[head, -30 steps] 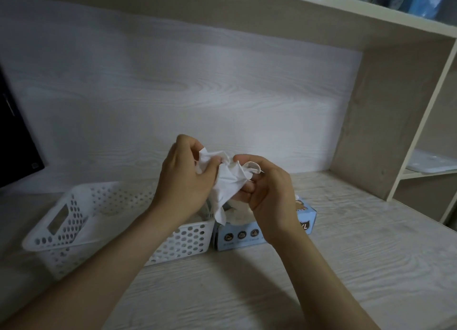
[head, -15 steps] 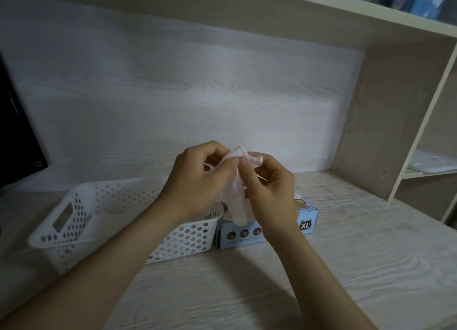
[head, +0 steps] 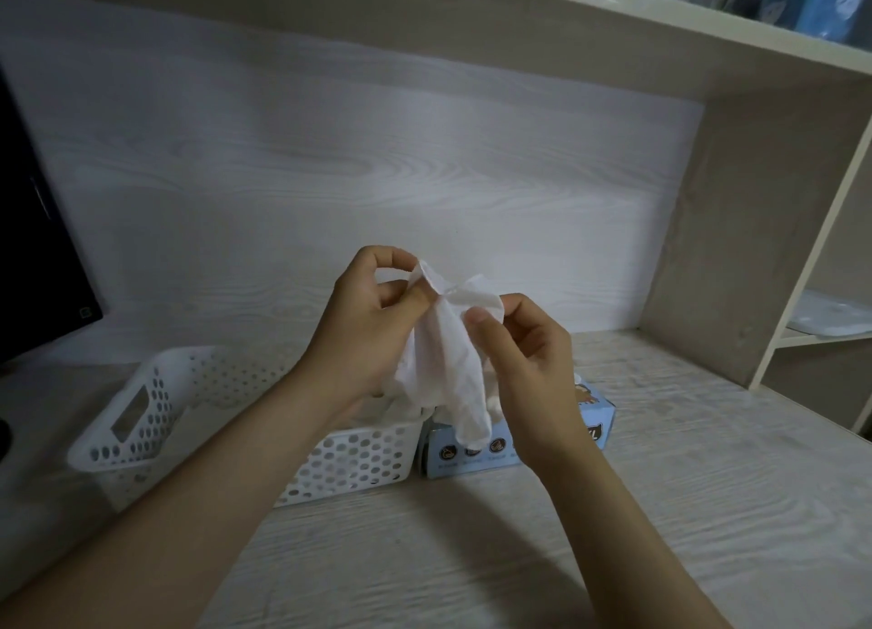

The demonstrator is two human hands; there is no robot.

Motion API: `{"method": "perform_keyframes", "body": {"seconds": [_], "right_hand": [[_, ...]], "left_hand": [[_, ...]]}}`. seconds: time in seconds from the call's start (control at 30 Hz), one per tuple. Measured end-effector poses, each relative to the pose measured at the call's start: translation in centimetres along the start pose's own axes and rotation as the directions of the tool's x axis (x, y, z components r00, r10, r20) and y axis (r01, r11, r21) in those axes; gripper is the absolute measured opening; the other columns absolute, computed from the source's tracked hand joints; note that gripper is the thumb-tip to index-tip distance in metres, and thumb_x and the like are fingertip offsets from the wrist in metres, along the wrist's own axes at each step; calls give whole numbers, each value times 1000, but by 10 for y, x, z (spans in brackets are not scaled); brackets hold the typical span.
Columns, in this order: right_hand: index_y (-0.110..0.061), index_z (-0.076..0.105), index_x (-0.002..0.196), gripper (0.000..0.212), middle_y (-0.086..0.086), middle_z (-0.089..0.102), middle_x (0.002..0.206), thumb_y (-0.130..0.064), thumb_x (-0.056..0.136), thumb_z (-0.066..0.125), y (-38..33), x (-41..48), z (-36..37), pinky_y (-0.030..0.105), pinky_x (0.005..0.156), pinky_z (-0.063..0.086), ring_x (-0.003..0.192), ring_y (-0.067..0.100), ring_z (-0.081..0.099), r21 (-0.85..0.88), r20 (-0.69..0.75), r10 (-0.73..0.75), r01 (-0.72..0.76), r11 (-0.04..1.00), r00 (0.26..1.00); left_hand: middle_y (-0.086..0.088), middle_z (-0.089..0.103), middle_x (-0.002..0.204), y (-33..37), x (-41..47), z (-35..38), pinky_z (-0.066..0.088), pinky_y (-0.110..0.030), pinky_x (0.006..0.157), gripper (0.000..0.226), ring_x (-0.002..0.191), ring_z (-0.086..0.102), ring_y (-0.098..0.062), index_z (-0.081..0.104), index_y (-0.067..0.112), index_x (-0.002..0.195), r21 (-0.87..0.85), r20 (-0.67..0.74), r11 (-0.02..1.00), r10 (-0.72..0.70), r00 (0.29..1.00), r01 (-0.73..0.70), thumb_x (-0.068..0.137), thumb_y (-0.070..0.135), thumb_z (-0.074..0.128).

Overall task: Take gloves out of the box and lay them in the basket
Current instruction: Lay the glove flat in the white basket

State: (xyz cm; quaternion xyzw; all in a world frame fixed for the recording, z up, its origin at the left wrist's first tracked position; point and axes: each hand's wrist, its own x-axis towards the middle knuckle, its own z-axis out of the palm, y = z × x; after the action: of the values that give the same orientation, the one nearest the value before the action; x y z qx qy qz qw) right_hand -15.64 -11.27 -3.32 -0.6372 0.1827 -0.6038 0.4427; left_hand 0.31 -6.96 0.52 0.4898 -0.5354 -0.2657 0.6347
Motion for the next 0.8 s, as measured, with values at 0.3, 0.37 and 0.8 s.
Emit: {"method": "perform_keyframes", "body": {"seconds": [0.3, 0.37, 0.8], "right_hand": [[-4, 77, 103, 28, 23, 76, 97, -1, 94, 51, -1, -2, -2, 45, 62, 57, 78, 52, 69, 67, 70, 65, -70, 995, 995], [-9, 72, 117, 33, 15, 78, 105, 9, 95, 56, -2, -1, -1, 41, 63, 60, 87, 39, 76, -4, 81, 98, -98, 995, 992], [-17, 77, 82, 13, 18, 71, 82, -20, 89, 67, 7, 0, 0, 41, 67, 51, 73, 25, 62, -147, -67, -42, 32, 989, 997]], "left_hand": [[-6, 57, 88, 2, 4, -7, 41, -42, 82, 27, 87, 55, -22, 59, 19, 79, -167, 149, 975, -121, 981, 146, 103, 20, 46], [-7, 52, 90, 5, 3, -9, 38, -42, 85, 25, 91, 50, -24, 56, 20, 80, -258, 204, 952, -111, 973, 163, 102, 20, 44], [-14, 70, 99, 3, 3, -6, 55, -38, 74, 29, 85, 67, -28, 66, 12, 88, -301, 119, 930, -183, 976, 211, 90, 2, 39]]}}
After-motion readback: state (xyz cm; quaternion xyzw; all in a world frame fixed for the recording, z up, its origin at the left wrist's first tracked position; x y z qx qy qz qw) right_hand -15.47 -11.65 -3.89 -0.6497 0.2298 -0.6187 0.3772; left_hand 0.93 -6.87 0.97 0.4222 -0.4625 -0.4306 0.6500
